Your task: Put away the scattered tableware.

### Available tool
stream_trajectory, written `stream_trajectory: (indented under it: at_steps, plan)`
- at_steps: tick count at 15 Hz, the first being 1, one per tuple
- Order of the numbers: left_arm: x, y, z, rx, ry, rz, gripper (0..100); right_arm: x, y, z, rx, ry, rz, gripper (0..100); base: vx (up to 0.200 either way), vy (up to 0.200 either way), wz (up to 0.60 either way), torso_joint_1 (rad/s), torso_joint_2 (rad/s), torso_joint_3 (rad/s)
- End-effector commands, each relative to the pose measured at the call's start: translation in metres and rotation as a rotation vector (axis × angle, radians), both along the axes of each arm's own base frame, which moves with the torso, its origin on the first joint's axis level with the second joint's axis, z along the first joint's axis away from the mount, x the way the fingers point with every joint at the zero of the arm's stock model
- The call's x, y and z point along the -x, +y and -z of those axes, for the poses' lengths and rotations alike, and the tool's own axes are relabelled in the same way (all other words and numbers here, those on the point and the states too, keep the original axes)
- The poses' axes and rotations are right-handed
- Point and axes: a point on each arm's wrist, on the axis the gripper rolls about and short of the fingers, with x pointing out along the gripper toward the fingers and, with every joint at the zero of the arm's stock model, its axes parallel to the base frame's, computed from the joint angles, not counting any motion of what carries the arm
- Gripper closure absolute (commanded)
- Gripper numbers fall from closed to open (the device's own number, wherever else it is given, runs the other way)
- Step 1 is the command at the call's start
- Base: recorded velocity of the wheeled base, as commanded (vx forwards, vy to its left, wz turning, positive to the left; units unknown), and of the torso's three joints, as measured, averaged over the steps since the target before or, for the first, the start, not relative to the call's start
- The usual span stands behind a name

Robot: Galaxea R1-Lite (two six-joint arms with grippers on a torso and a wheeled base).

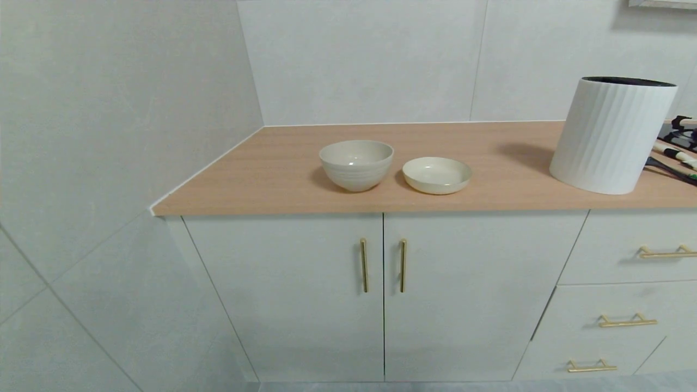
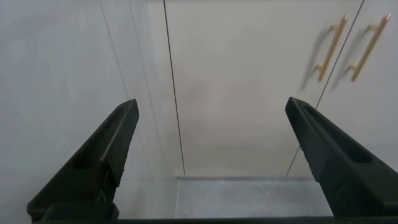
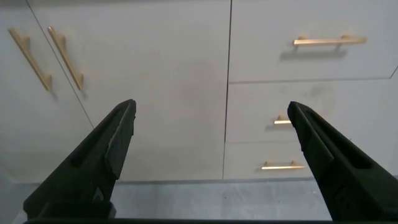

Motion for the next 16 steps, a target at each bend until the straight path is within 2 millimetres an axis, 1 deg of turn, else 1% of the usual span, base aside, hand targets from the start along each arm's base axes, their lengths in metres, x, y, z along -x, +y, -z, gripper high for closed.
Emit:
stream_trajectory:
  at_steps: [1, 8, 11, 16]
  plan:
    - [0.0000, 0.0000, -0.0001, 0.000, -0.001, -0.001, 0, -0.0001, 0.0000, 0.0000, 0.001, 0.001, 0.000, 0, 0.000, 0.000, 0.00, -0.168, 0.46, 0.295]
    - [0.0000, 0.0000, -0.0001, 0.000, -0.001, -0.001, 0, -0.0001, 0.0000, 0.0000, 0.001, 0.001, 0.000, 0, 0.000, 0.000, 0.00, -0.134, 0.44, 0.300]
    - [0.0000, 0.0000, -0.0001, 0.000, -0.001, -0.001, 0, -0.0001, 0.0000, 0.0000, 0.001, 0.001, 0.000, 0, 0.000, 0.000, 0.00, -0.030, 0.13, 0.085]
    - [0.0000, 0.0000, -0.0001, 0.000, -0.001, -0.001, 0, -0.0001, 0.0000, 0.0000, 0.001, 0.001, 0.000, 0, 0.000, 0.000, 0.00, 0.000, 0.00, 0.000]
